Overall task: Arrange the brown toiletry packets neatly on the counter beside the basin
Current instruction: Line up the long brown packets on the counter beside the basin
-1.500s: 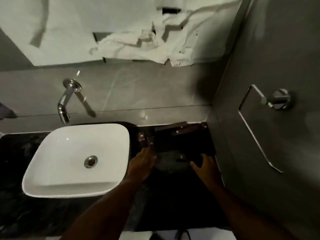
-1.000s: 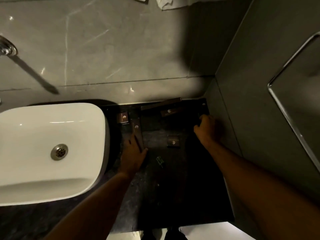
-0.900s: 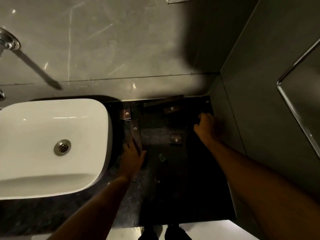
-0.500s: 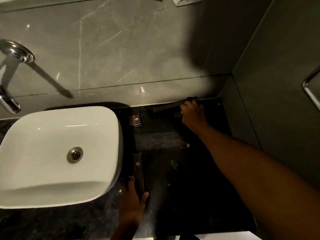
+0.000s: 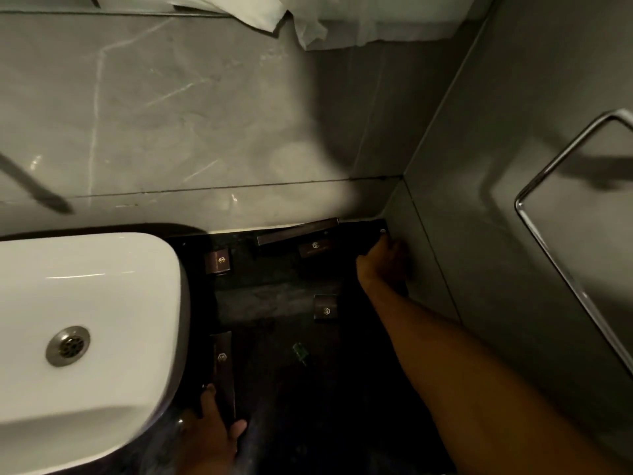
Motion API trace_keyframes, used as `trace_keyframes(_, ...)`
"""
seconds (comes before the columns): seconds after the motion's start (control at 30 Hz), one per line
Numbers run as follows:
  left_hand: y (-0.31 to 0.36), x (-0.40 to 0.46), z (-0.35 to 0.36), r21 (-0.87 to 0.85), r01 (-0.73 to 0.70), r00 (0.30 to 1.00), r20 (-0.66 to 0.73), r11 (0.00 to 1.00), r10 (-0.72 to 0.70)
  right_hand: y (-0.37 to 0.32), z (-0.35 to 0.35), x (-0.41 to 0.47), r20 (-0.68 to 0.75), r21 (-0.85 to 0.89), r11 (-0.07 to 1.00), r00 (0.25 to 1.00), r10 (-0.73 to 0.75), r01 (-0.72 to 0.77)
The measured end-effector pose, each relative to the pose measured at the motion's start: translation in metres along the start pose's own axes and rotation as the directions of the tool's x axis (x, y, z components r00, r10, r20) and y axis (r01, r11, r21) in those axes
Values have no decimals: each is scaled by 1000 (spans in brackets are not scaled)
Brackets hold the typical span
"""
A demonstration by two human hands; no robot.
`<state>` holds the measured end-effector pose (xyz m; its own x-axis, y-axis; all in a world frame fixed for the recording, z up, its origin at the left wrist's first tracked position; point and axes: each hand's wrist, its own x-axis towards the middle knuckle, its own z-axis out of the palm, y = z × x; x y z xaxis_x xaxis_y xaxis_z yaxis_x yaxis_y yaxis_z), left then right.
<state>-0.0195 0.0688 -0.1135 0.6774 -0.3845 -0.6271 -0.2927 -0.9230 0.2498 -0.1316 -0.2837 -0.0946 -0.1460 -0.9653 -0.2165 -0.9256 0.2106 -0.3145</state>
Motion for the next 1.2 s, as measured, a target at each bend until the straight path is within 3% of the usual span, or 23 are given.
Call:
trace_keyframes(0.1,-2,-3,-1,74,-20,1000,16,997,19,-4,6,-3,17,-78,996,999,-31,32)
trace_keyframes(0.17,-3,-4,0,105,6,1000,-9,994,-5,-11,11,0,14,-183,935,951,-308,305)
trace_keyframes(0.2,-2,-3,1,102,7,1000,-22,995,-5,-19,14,4,40,-218,836,860,-508,504)
trace_keyframes(0.27,-2,1,3,124,-5,999,-35,992,9,-46,21,9,155,-245,506,548,-822,827)
trace_keyframes(0.3,-2,3,4,124,-4,1000,-25,992,7,-62,26,9,239,-266,372,434,-868,889)
trace_keyframes(0.33,-2,5,5,124,1,1000,-6,992,-1,-78,32,7,331,-299,298,392,-858,906)
trace_keyframes(0.43,-3,9,5,103,11,1000,15,995,-12,-110,45,-4,460,-405,285,463,-758,869)
trace_keyframes(0.53,-5,10,7,46,3,1000,29,999,-4,-115,43,-17,335,-386,378,509,-792,842)
trace_keyframes(0.6,-7,11,7,-27,-4,999,45,1000,5,-108,35,-38,173,-138,559,576,-799,818)
trace_keyframes(0.67,-8,7,6,-63,-17,999,44,998,19,-92,26,-70,69,214,693,697,-714,689)
trace_keyframes(0.73,-9,3,3,-45,-28,999,27,999,30,-69,23,-105,99,491,715,783,-614,498)
trace_keyframes(0.77,-9,1,1,-42,-32,999,26,999,33,-56,25,-123,193,606,717,810,-554,346)
trace_keyframes(0.83,-10,-2,-3,-70,-43,997,56,997,47,-30,29,-154,495,694,716,775,-392,-81)
trace_keyframes(0.9,-13,-3,-5,-97,-67,995,71,993,74,-9,38,-176,695,602,726,667,-271,-333)
trace_keyframes(1.03,-24,-6,-3,-96,-61,994,86,994,69,16,61,-199,760,481,802,623,-182,-353)
trace_keyframes(1.2,-31,-8,2,-81,-64,994,81,995,71,31,78,-212,711,463,844,683,-170,-271)
